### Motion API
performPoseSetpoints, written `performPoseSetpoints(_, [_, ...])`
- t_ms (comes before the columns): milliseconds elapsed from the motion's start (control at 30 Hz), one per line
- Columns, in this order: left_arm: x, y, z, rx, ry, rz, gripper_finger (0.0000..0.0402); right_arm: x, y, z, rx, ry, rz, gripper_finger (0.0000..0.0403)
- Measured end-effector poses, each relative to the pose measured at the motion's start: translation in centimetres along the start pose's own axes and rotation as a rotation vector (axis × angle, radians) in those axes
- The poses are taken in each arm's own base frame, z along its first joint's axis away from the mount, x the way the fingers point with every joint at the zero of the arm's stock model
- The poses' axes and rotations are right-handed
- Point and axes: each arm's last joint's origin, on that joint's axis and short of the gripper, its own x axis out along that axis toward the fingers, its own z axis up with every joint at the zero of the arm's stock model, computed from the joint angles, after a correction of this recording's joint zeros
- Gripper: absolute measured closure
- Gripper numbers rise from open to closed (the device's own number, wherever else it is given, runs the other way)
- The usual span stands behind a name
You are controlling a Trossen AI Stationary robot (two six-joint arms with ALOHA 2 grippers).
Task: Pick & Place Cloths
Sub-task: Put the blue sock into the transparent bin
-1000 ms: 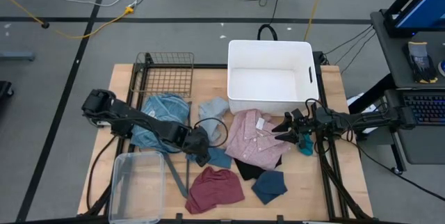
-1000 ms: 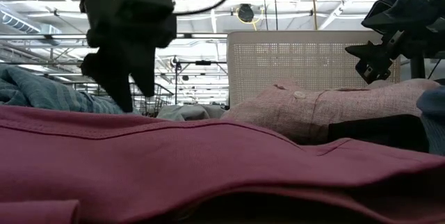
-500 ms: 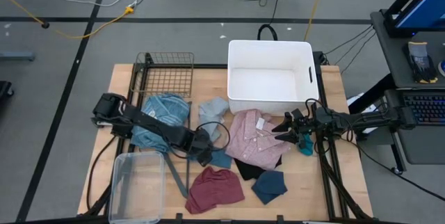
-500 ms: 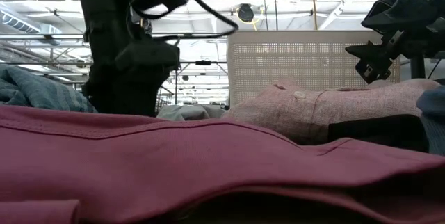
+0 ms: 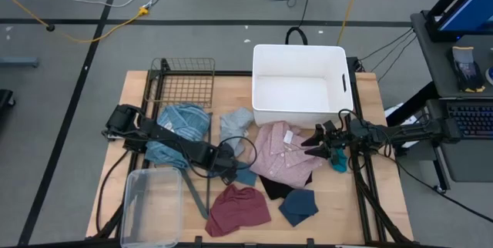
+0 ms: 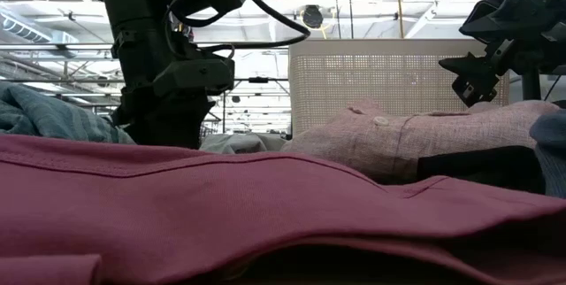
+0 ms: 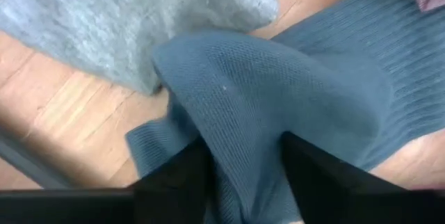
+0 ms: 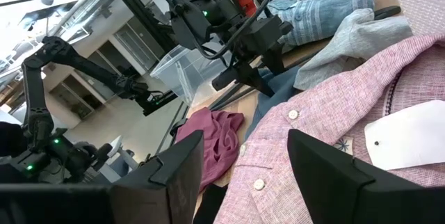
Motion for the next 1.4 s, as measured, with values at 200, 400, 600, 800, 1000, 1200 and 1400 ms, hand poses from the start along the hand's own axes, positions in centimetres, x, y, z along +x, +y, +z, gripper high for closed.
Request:
performPoseSetpoints(200, [0.0,0.0,0.0,0.000,0.041,-0.029,0.0332,0.0,0.0,0.0,0.000,0.000,0.000,0.0202])
performPoseSetpoints(400, [-1.4,0.0,0.1,0.041,0.050,-0.084,0.0390,0.0,0.0,0.0,0.000,0.000,0.000,0.0202])
performPoseSetpoints(600, [-5.2,0.6,0.6,0.033,0.002,-0.177,0.0393,0.0,0.0,0.0,0.000,0.000,0.000,0.0202])
performPoseSetpoints(800, [-9.9,1.6,0.9,0.051,-0.077,-0.313,0.0392,0.0,0.0,0.0,0.000,0.000,-0.001,0.0202])
performPoseSetpoints(1000, [-15.0,3.0,0.6,0.060,-0.196,-0.467,0.0394,0.0,0.0,0.0,0.000,0.000,0.000,0.0202])
performPoseSetpoints(1200, [-19.0,4.2,0.0,0.048,-0.334,-0.597,0.0394,0.0,0.0,0.0,0.000,0.000,0.000,0.0202])
performPoseSetpoints(1400, [-22.5,5.3,-0.6,-0.027,-0.424,-0.781,0.0394,0.0,0.0,0.0,0.000,0.000,0.000,0.0202])
